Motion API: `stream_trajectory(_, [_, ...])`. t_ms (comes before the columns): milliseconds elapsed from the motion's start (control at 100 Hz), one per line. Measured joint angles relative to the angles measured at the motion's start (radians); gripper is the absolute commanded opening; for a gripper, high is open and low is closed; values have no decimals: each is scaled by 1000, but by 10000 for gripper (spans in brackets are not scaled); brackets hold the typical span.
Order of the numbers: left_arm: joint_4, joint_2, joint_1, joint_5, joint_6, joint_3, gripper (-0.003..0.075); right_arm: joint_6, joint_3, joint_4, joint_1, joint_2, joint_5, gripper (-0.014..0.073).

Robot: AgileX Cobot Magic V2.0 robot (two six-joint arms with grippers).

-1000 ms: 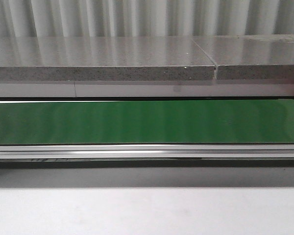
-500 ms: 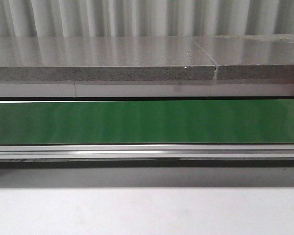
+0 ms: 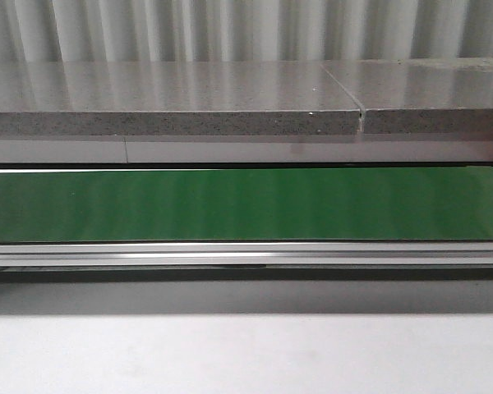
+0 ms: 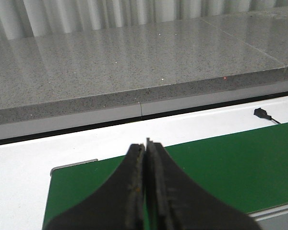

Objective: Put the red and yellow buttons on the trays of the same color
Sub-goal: 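Lift the right gripper away from the trays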

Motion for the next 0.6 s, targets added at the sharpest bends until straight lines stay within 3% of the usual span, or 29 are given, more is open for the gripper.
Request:
stream_trajectory(310, [0,0,0,0,0,0,-20,-2,182,0,0,-210,-159,-67])
stream_trajectory(600, [0,0,0,0,0,0,-20,-2,354,0,0,-434,-218,-67])
